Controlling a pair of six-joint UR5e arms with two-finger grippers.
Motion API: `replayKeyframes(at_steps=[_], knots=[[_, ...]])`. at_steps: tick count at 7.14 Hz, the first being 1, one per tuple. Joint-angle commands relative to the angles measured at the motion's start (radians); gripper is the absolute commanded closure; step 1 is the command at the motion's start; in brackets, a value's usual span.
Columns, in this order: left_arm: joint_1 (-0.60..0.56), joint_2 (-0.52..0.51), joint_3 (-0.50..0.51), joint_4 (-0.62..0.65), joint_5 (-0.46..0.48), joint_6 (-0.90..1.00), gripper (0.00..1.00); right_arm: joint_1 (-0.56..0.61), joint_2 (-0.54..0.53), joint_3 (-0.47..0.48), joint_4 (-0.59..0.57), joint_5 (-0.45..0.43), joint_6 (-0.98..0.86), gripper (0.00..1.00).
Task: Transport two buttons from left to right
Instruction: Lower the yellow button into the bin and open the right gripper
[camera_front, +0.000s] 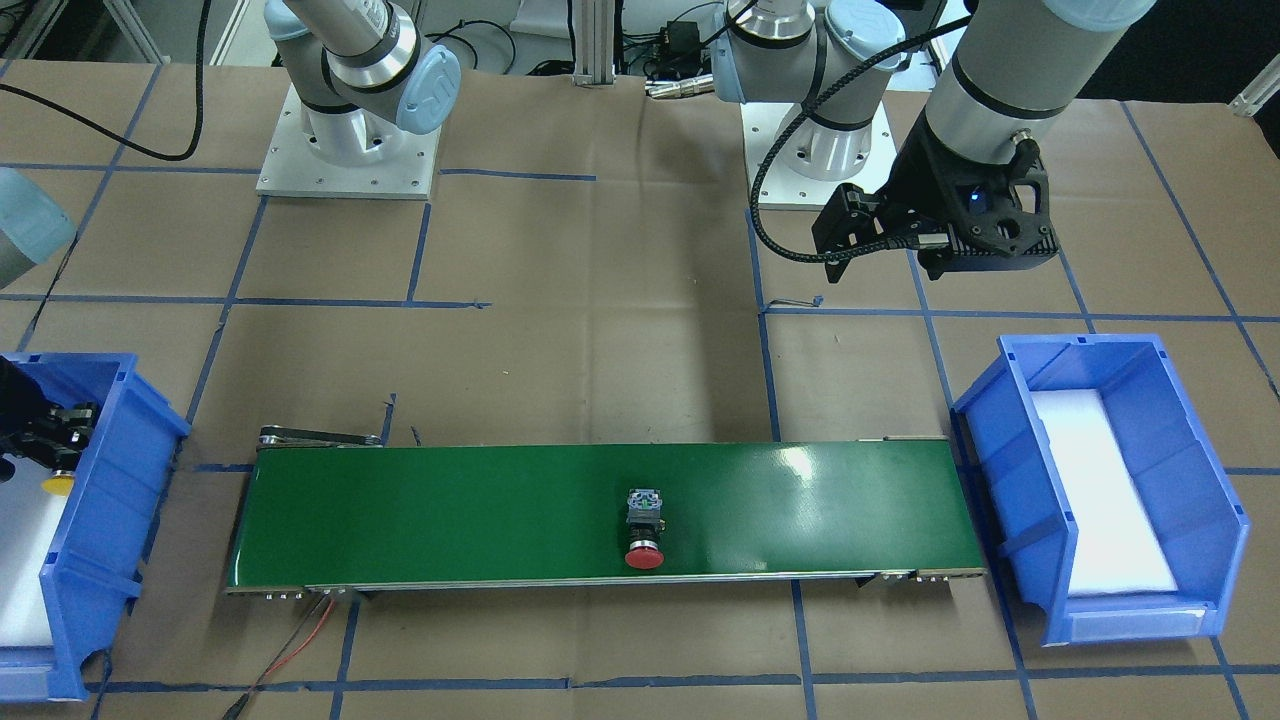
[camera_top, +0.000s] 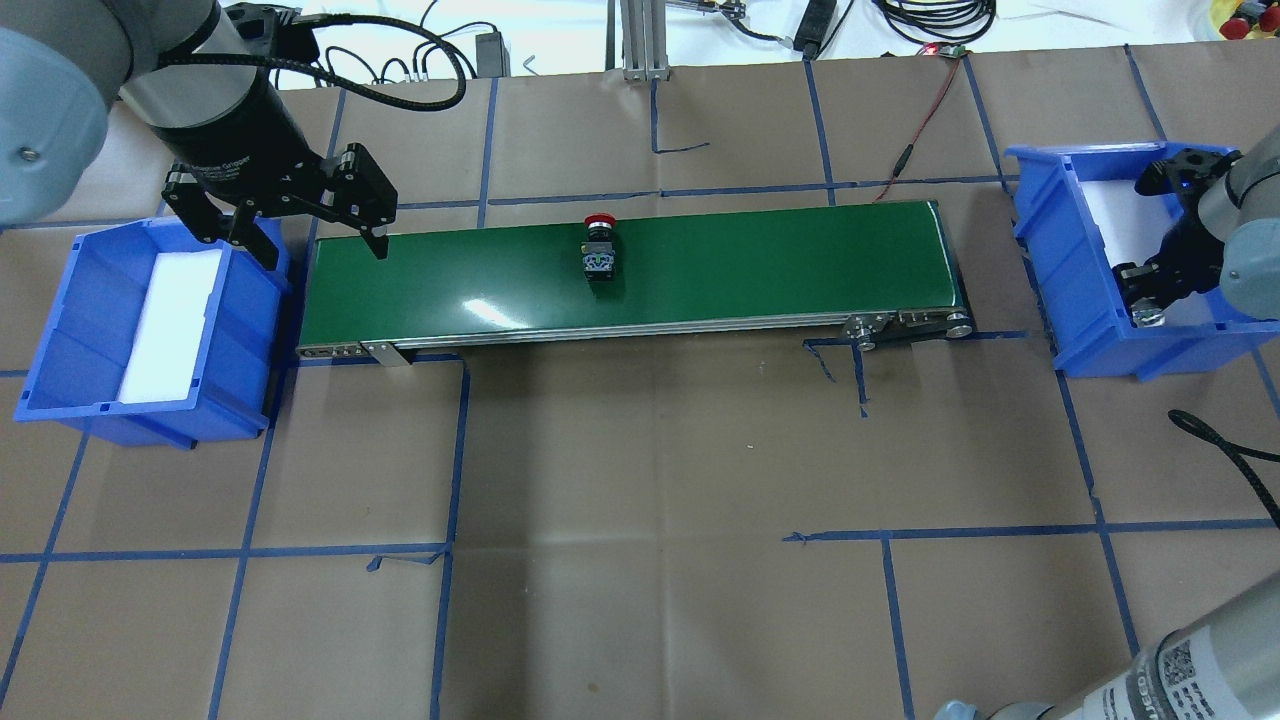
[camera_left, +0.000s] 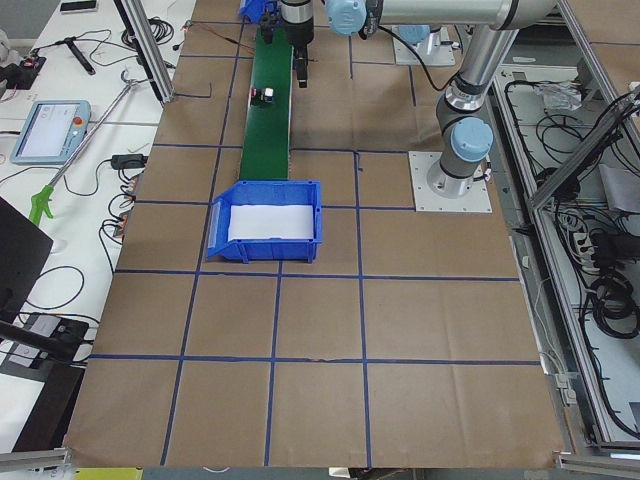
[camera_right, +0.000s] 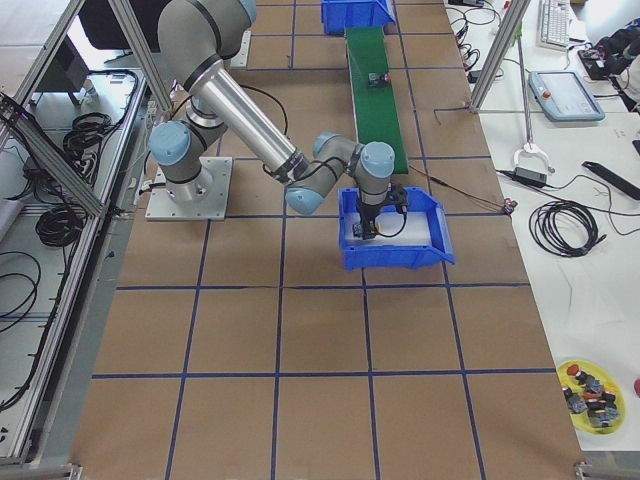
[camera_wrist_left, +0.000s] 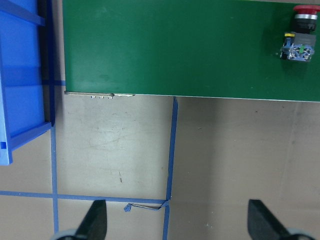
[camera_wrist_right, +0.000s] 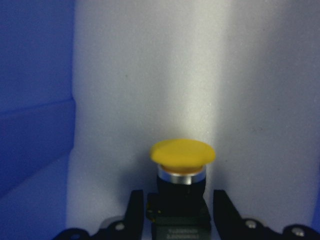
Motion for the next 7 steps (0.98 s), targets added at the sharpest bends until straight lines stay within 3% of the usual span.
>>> replayKeyframes(at_steps=[1,3,5,6,7], knots=[[-0.001,0.001,0.0,0.0,-0.001,0.0,0.0,0.0,-0.007,-0.008,0.008,0.014,-0.001,0.24],[-0.001,0.001,0.002,0.0,-0.001,0.0,0.0,0.002,-0.032,-0.034,0.022,0.006,0.003,0.24],[0.001,0.001,0.0,0.0,-0.001,0.0,0.0,0.002,-0.096,-0.096,0.163,-0.001,-0.001,0.22],[0.001,0.001,0.002,0.0,-0.001,0.0,0.0,0.005,-0.119,-0.132,0.18,0.008,0.012,0.0],[0.001,0.001,0.002,0.0,-0.001,0.0,0.0,0.02,-0.139,-0.172,0.183,0.008,0.012,0.0]])
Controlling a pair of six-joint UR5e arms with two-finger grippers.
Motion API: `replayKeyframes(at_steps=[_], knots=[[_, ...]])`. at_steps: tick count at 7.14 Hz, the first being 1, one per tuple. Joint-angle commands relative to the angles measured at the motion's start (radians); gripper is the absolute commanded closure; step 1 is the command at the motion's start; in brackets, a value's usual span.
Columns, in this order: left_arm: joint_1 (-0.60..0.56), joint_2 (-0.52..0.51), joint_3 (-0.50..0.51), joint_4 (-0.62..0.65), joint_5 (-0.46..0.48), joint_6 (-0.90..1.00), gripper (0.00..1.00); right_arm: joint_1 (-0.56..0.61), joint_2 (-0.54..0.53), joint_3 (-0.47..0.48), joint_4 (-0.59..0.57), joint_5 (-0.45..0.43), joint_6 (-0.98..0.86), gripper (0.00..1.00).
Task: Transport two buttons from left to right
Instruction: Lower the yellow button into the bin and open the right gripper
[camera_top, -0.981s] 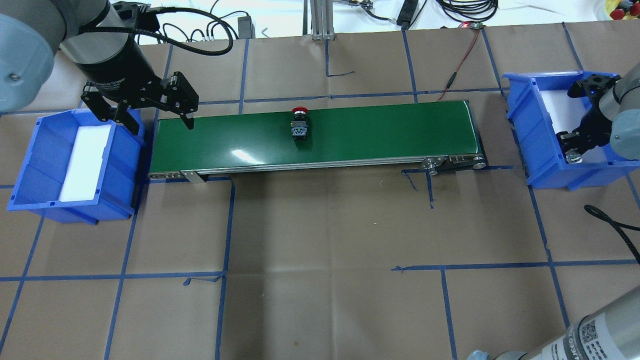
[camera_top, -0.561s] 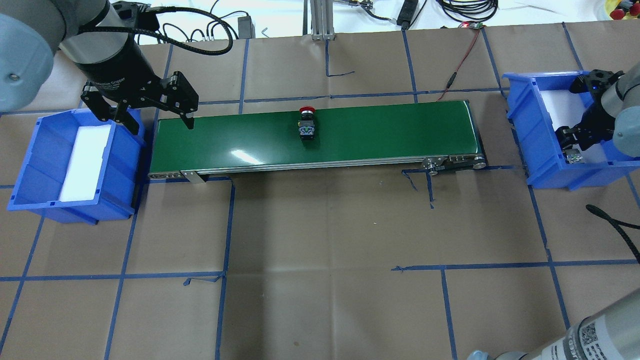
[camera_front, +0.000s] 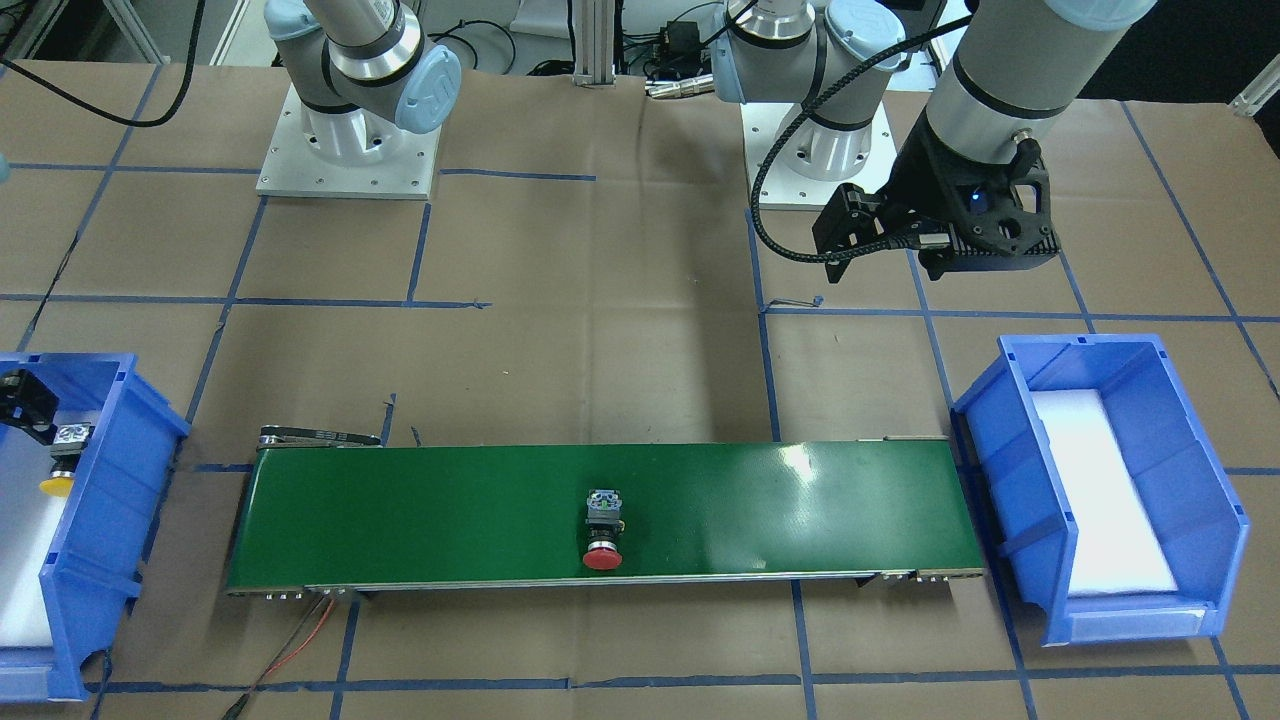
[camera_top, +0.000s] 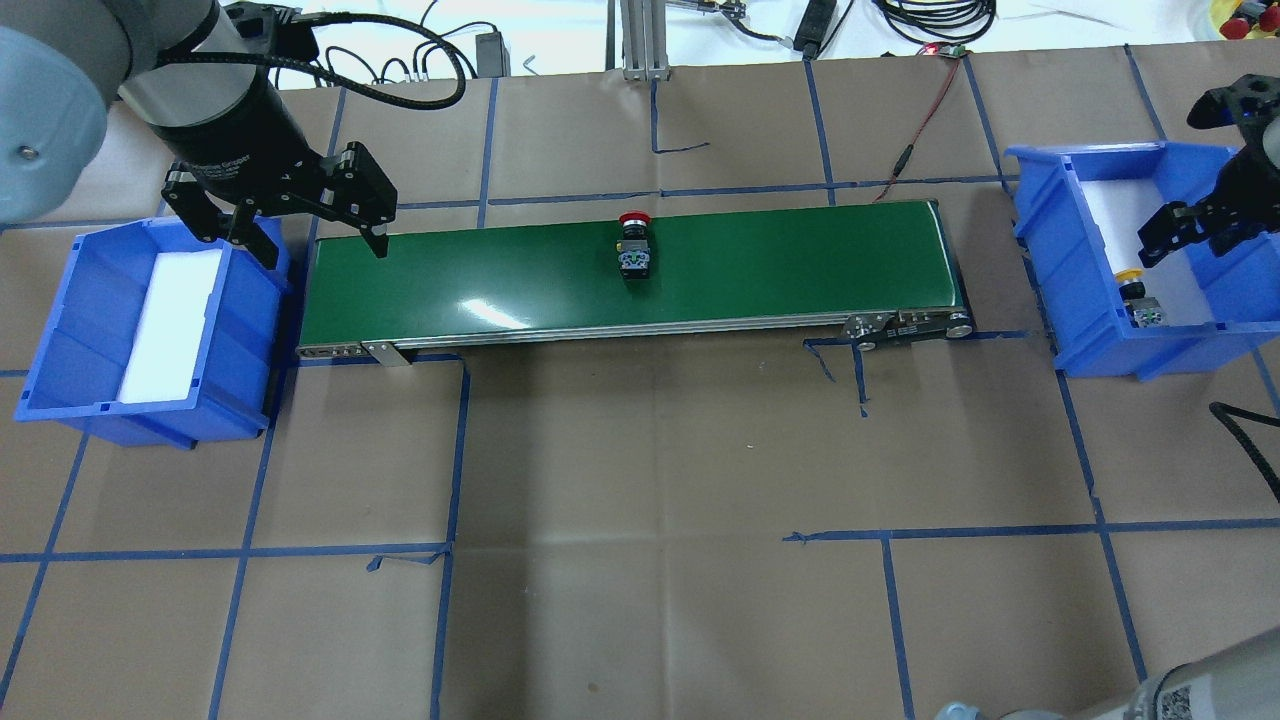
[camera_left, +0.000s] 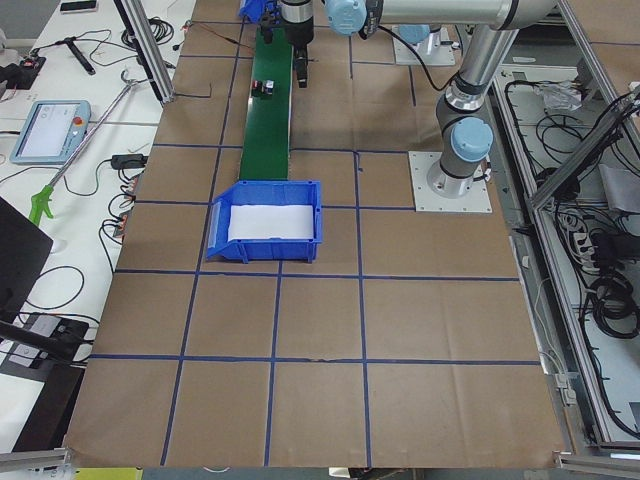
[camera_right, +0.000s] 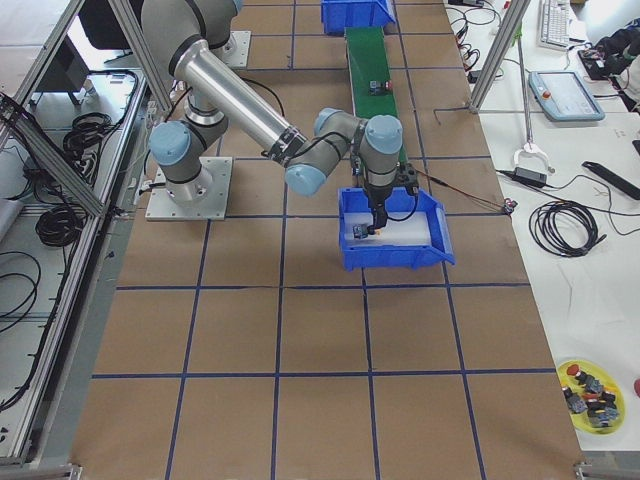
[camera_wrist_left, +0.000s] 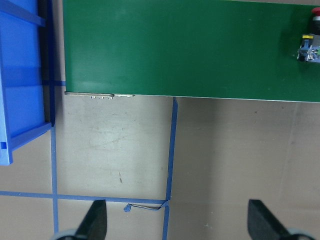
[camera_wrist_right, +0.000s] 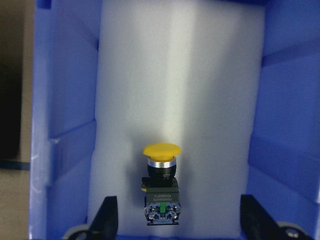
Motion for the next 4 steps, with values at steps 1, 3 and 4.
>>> replayKeyframes(at_steps=[1,3,4], knots=[[0.0,0.0,0.0,0.0,0.0,0.0,0.0,0.02,-0.036,-0.083,0.048,0.002,0.002,0.0],[-0.001,0.0,0.0,0.0,0.0,0.0,0.0,0.077,-0.039,-0.147,0.145,0.001,0.007,0.0],[0.0,0.003,0.0,0.0,0.0,0.0,0.0,0.129,-0.04,-0.173,0.153,-0.01,0.069,0.0]])
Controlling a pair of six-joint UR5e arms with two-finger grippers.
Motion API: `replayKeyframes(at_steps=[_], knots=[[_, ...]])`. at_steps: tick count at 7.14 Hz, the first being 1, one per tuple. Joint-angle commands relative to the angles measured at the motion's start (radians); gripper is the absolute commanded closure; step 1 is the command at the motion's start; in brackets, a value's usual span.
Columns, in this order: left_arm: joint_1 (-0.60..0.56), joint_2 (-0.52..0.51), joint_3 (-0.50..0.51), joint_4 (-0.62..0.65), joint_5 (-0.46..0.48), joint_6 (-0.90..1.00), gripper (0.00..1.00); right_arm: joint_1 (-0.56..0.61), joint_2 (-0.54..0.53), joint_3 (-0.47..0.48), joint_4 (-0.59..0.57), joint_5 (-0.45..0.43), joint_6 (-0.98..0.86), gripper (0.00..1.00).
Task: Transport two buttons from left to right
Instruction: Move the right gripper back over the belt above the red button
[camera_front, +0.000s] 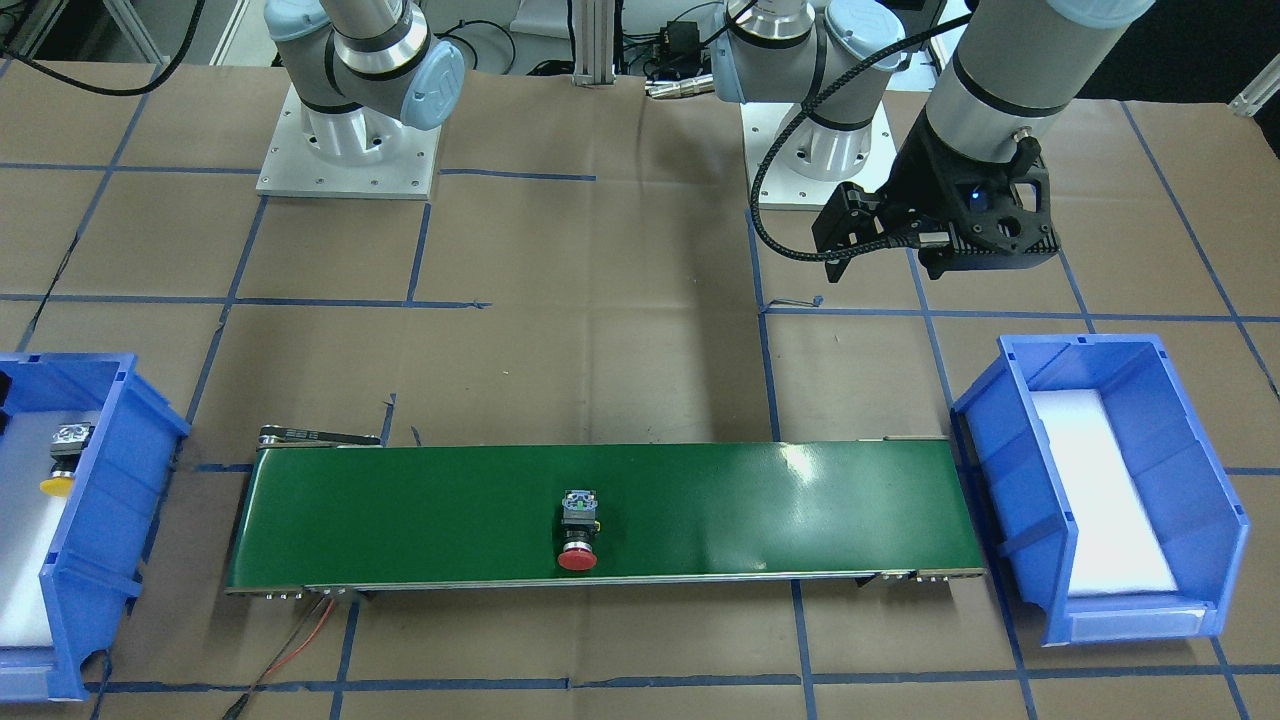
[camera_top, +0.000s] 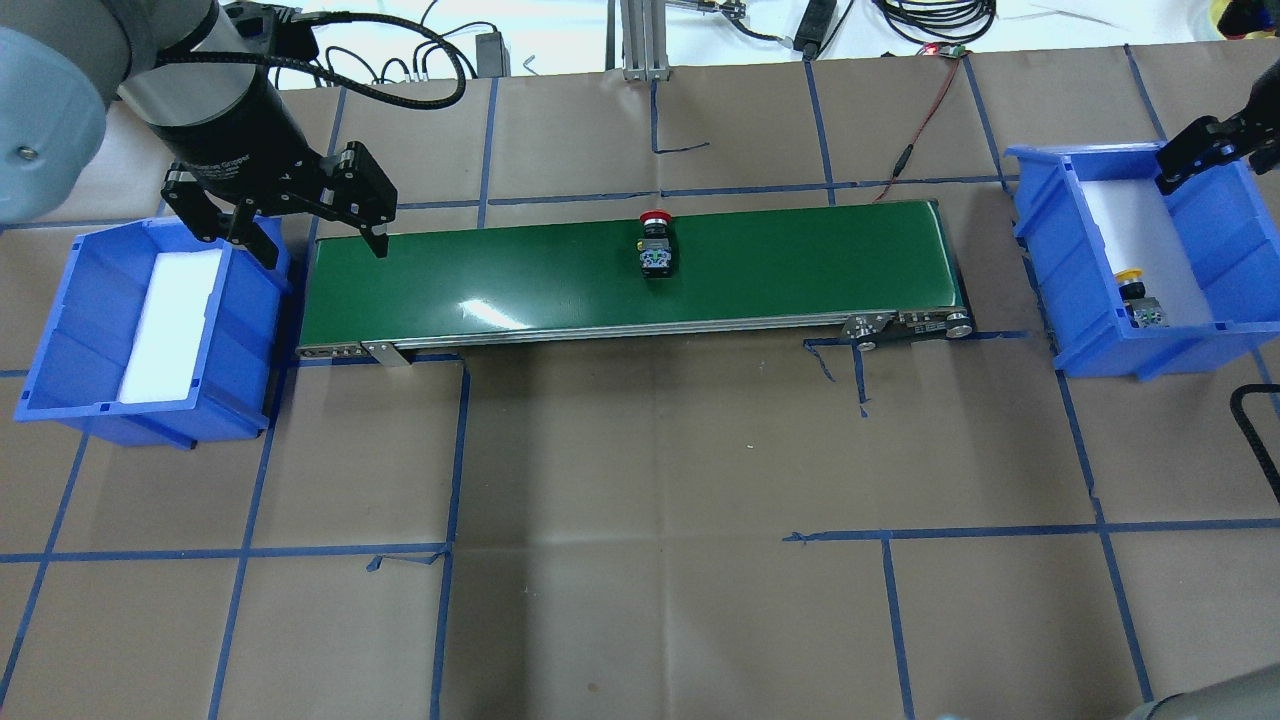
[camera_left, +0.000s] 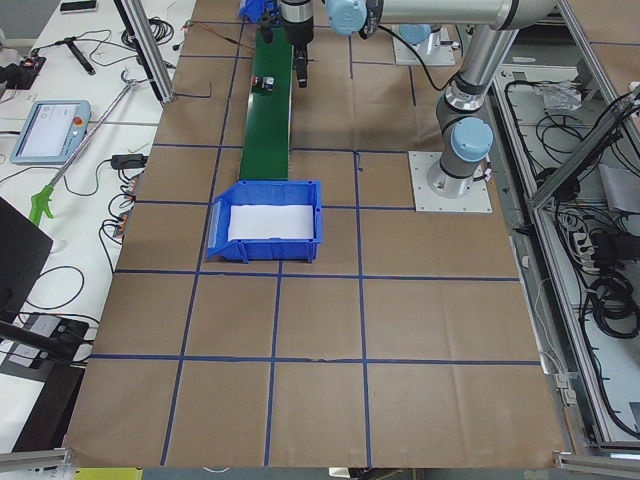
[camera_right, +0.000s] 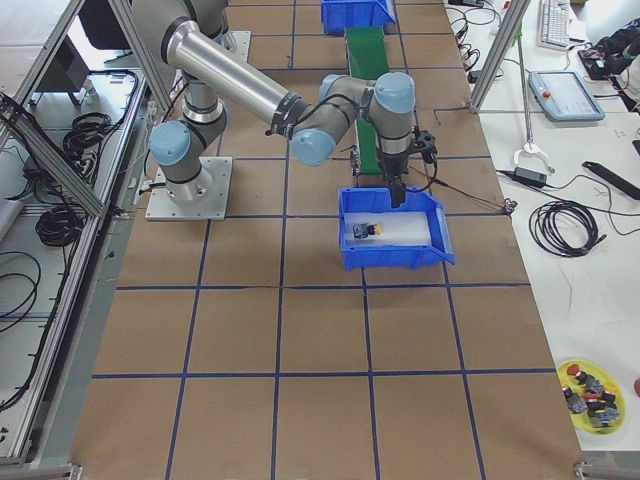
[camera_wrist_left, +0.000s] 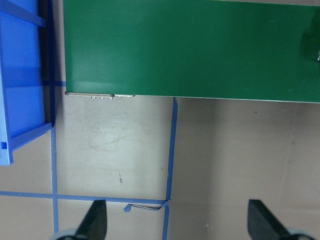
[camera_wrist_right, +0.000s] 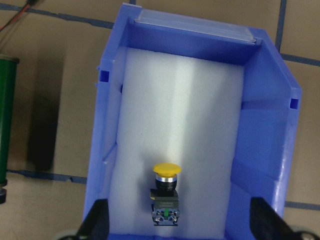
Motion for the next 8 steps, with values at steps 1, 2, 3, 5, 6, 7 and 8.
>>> replayKeyframes(at_steps=[1,2,3,5,6,7,8], knots=[[0.0,0.002,0.0,0.0,0.0,0.0,0.0,0.118,-0.01,-0.038,0.047,-0.014,0.165,0.0],[-0.001,0.002,-0.002,0.0,0.0,0.0,0.0,0.183,-0.027,-0.04,0.084,-0.009,0.293,0.0],[0.001,0.002,0.0,0.0,0.0,0.0,0.0,0.243,-0.03,-0.037,0.108,0.0,0.394,0.0],[0.0,0.004,-0.002,0.0,0.0,0.0,0.0,0.403,-0.048,-0.029,0.103,-0.012,0.599,0.0],[-0.001,0.002,-0.002,0.0,-0.001,0.0,0.0,0.461,-0.048,-0.031,0.104,-0.011,0.724,0.0],[0.001,0.002,-0.002,0.0,-0.002,0.0,0.0,0.498,-0.048,-0.031,0.106,-0.012,0.783,0.0],[0.001,0.002,-0.002,0.0,-0.002,0.0,0.0,0.502,-0.044,-0.029,0.107,-0.011,0.783,0.0]])
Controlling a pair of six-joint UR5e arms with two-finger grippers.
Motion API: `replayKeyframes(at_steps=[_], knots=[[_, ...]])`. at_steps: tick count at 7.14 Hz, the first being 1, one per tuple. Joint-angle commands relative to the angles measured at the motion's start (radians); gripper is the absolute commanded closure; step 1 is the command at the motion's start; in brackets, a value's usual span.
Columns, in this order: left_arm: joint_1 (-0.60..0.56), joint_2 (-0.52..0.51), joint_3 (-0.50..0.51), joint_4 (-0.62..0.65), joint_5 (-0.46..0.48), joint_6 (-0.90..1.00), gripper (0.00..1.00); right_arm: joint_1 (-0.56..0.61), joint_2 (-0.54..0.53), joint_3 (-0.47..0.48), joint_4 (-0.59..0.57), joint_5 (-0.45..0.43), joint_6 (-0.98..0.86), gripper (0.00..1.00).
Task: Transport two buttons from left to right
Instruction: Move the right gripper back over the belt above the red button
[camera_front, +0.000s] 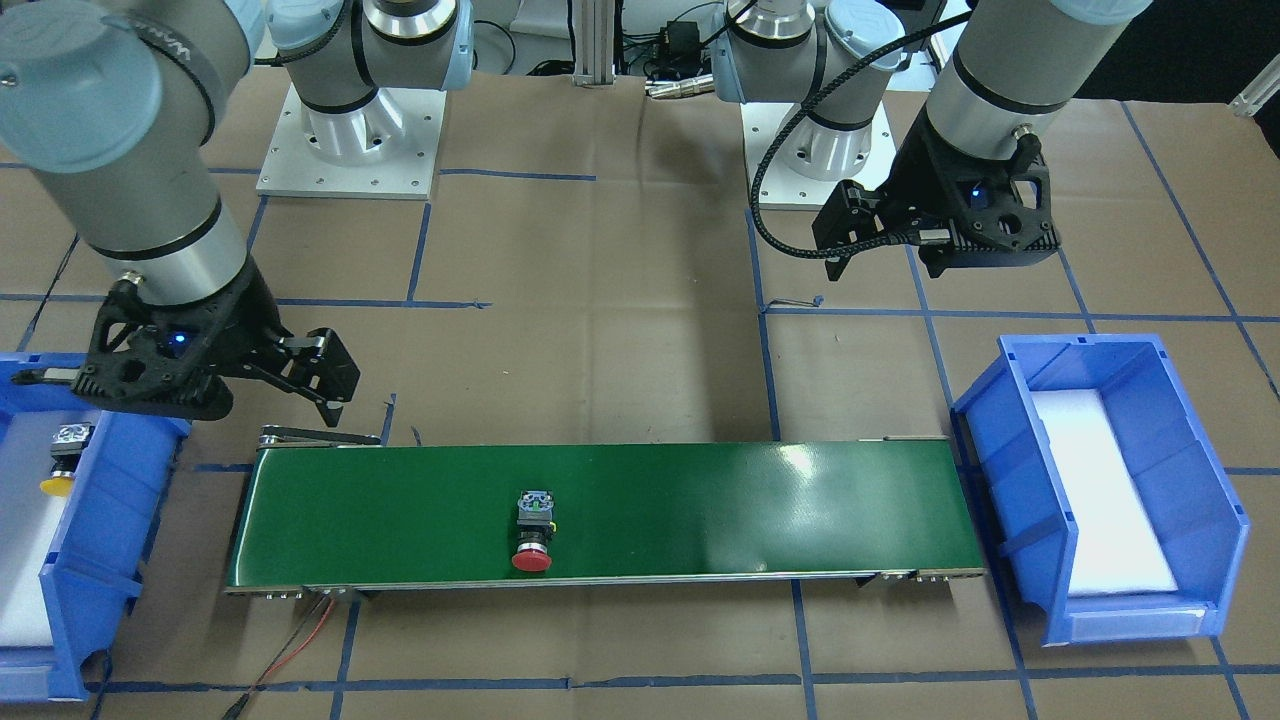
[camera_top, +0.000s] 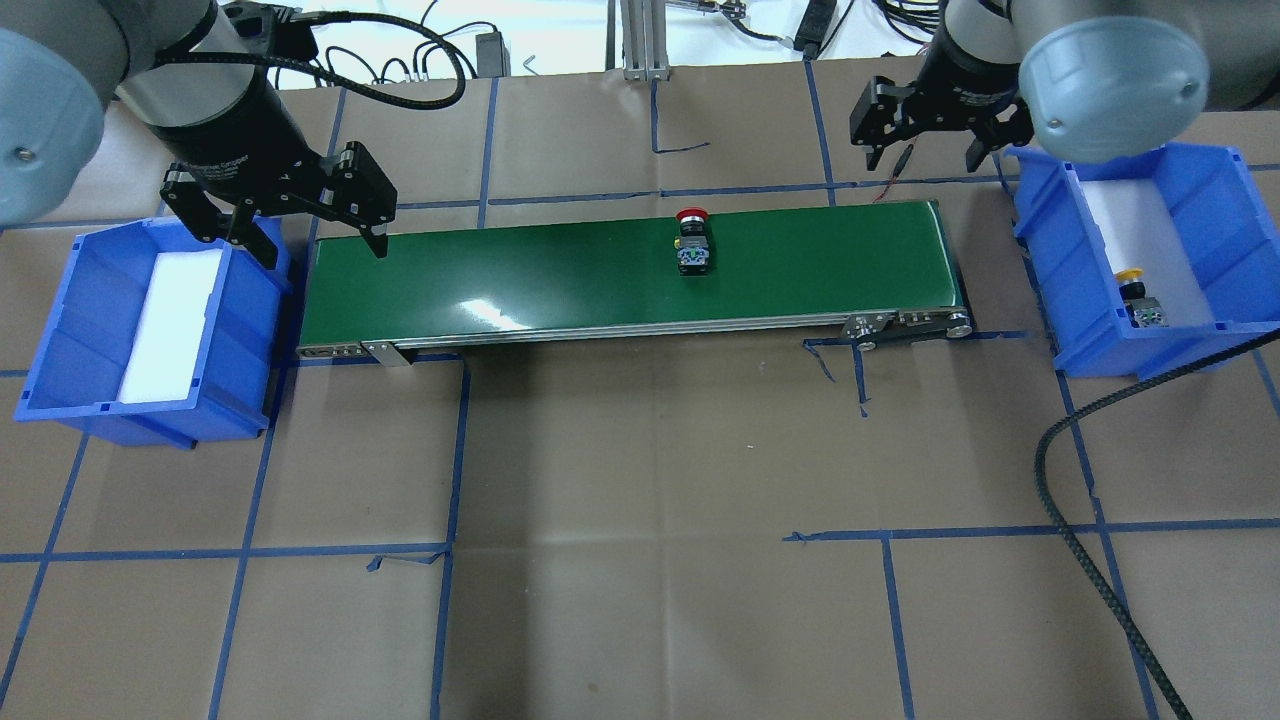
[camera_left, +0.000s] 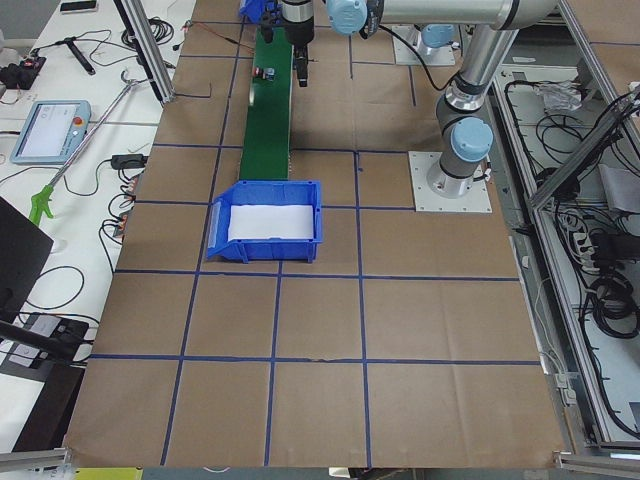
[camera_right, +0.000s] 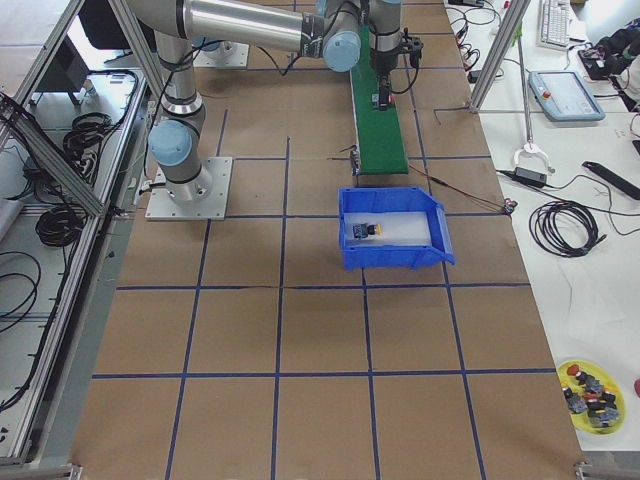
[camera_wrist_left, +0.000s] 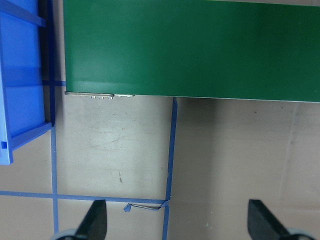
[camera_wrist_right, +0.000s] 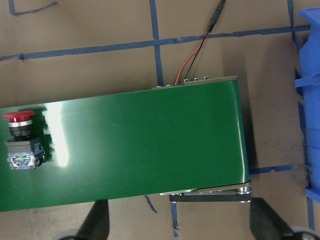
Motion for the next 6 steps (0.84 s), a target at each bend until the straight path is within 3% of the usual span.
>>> replayKeyframes(at_steps=[1,6], knots=[[0.001,0.0,0.0,0.0,0.0,0.0,0.0,0.025,0.006,0.003,0.002,0.001,0.029,0.0],[0.001,0.001,0.0,0.0,0.001,0.0,0.0,0.024,0.015,0.003,0.0,0.001,0.023,0.0]])
